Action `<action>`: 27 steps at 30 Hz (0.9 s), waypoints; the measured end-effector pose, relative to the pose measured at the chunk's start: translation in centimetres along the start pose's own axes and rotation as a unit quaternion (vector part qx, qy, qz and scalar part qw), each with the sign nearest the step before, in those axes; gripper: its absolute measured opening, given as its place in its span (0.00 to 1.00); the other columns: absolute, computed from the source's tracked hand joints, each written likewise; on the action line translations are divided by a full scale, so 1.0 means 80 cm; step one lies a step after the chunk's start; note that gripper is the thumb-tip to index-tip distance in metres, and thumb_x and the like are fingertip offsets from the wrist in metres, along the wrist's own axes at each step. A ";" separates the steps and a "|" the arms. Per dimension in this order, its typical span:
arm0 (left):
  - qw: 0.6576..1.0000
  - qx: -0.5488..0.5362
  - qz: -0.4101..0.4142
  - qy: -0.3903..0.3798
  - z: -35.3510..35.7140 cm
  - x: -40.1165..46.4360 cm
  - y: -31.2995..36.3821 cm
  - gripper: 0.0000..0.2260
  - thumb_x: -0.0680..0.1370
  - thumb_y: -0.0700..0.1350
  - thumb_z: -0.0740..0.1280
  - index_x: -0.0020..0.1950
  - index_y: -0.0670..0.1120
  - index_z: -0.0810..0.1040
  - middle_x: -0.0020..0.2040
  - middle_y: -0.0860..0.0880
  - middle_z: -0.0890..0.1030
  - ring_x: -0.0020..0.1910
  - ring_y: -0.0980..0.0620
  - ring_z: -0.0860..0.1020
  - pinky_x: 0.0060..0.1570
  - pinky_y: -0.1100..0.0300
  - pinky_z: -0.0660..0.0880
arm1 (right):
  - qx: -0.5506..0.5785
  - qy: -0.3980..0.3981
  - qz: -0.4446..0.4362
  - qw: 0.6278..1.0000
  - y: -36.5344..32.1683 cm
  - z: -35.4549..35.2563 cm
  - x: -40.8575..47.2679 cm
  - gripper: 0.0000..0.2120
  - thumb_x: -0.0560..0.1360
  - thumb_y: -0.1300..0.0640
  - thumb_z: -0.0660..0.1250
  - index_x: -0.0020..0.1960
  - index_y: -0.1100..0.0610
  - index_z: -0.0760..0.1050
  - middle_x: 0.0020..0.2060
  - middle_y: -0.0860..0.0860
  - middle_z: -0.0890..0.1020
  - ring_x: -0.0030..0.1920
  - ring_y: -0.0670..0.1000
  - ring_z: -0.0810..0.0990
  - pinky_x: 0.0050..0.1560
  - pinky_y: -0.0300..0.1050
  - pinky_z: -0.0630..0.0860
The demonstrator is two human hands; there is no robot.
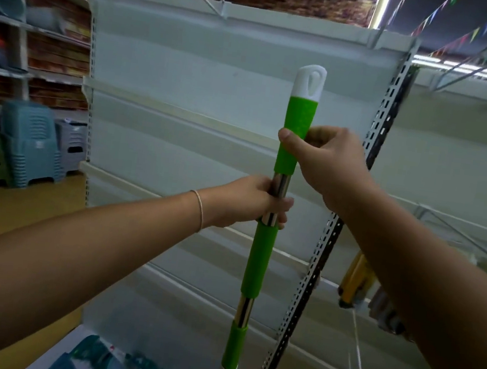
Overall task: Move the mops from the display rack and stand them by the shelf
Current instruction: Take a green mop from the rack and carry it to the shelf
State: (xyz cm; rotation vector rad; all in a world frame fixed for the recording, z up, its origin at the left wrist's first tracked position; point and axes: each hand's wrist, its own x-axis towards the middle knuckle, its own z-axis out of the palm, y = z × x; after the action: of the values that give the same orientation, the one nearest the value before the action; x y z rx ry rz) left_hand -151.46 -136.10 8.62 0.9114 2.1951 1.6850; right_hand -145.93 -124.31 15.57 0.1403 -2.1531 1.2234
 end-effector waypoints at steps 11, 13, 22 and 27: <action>0.992 -0.025 0.059 -0.105 0.022 0.044 0.044 0.19 0.78 0.56 0.61 0.49 0.40 0.74 0.42 0.41 0.81 0.44 0.42 0.83 0.47 0.55 0.79 | 0.007 0.085 0.003 0.996 0.003 -0.042 0.022 0.12 0.71 0.47 0.76 0.44 0.55 0.81 0.37 0.50 0.85 0.36 0.44 0.85 0.38 0.41 0.82; 0.990 -0.021 0.072 -0.124 0.019 0.047 0.053 0.25 0.73 0.62 0.60 0.48 0.39 0.74 0.42 0.41 0.82 0.43 0.43 0.83 0.45 0.57 0.80 | 0.008 0.109 -0.006 0.994 -0.002 -0.044 0.025 0.11 0.70 0.47 0.76 0.42 0.54 0.81 0.36 0.50 0.85 0.35 0.44 0.85 0.37 0.40 0.82; 0.986 -0.017 0.115 -0.123 0.008 0.070 0.100 0.14 0.80 0.53 0.62 0.44 0.43 0.74 0.39 0.43 0.80 0.40 0.46 0.80 0.45 0.50 0.79 | -0.018 0.184 -0.021 0.983 -0.035 -0.060 0.043 0.11 0.70 0.49 0.77 0.38 0.56 0.80 0.32 0.51 0.83 0.28 0.41 0.81 0.29 0.36 0.77; 0.982 0.023 0.146 -0.116 0.000 0.078 0.126 0.10 0.79 0.50 0.64 0.46 0.43 0.75 0.43 0.42 0.80 0.43 0.44 0.81 0.47 0.49 0.79 | -0.020 0.196 -0.023 0.980 -0.049 -0.069 0.048 0.10 0.71 0.50 0.76 0.39 0.55 0.79 0.34 0.52 0.84 0.31 0.43 0.82 0.33 0.39 0.80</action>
State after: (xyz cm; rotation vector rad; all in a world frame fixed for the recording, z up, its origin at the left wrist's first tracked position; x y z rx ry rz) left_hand -152.92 -130.89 19.17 1.4254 2.0307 1.5520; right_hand -144.71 -121.22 22.64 -0.0633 -1.8187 1.0784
